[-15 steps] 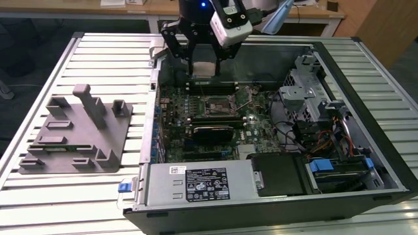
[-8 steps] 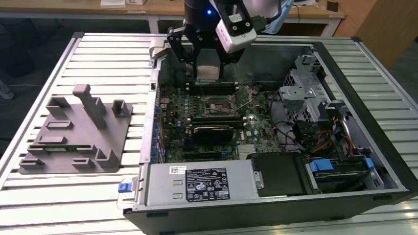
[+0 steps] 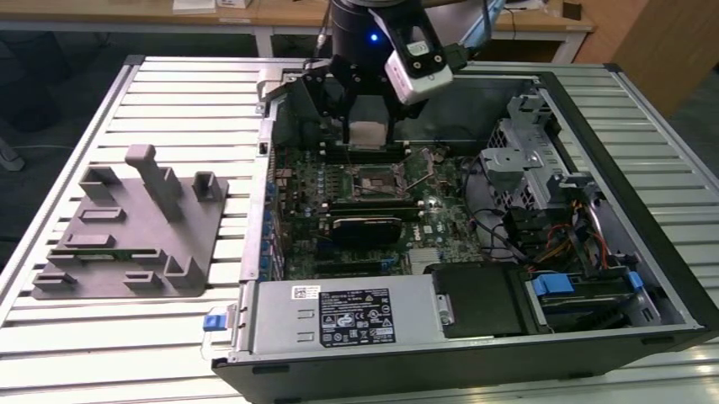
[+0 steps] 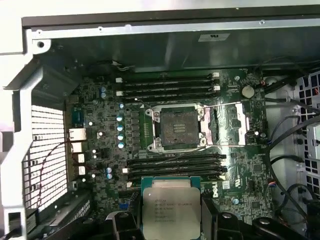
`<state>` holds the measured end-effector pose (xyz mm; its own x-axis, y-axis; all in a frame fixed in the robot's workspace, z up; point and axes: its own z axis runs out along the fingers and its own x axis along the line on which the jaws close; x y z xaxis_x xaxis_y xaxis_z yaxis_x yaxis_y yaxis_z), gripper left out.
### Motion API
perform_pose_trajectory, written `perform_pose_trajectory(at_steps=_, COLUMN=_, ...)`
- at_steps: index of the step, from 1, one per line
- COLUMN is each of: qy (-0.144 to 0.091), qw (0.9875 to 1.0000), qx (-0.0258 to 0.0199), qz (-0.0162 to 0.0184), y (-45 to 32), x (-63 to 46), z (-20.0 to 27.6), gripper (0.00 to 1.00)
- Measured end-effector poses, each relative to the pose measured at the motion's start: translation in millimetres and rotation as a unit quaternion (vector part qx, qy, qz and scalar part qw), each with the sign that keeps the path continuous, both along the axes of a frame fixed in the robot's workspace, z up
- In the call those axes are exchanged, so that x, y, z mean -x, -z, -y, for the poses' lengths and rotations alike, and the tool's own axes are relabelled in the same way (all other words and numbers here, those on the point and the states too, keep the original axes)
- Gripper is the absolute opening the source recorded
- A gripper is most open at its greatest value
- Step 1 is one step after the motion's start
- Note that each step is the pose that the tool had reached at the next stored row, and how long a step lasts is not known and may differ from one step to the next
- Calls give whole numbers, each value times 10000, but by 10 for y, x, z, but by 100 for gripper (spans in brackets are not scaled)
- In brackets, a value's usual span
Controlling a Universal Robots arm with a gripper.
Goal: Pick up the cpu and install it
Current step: 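Pick up the cpu and move it towards the insertion slot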
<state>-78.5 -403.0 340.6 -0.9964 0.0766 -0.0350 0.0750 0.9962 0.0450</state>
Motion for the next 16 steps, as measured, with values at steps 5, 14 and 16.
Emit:
perform_pose_trajectory(at_steps=5, qy=1, qw=10000, qx=0, qz=-7, y=90, x=-82, z=-13, gripper=55)
perform_pose_trajectory(at_steps=14, qy=0, qw=10000, qx=-1, qz=-19, y=255, x=-194, z=-59, gripper=55)
perform_pose_trajectory(at_steps=16, qy=1, qw=10000, qx=0, qz=-23, y=290, x=-207, z=-80, gripper=55)
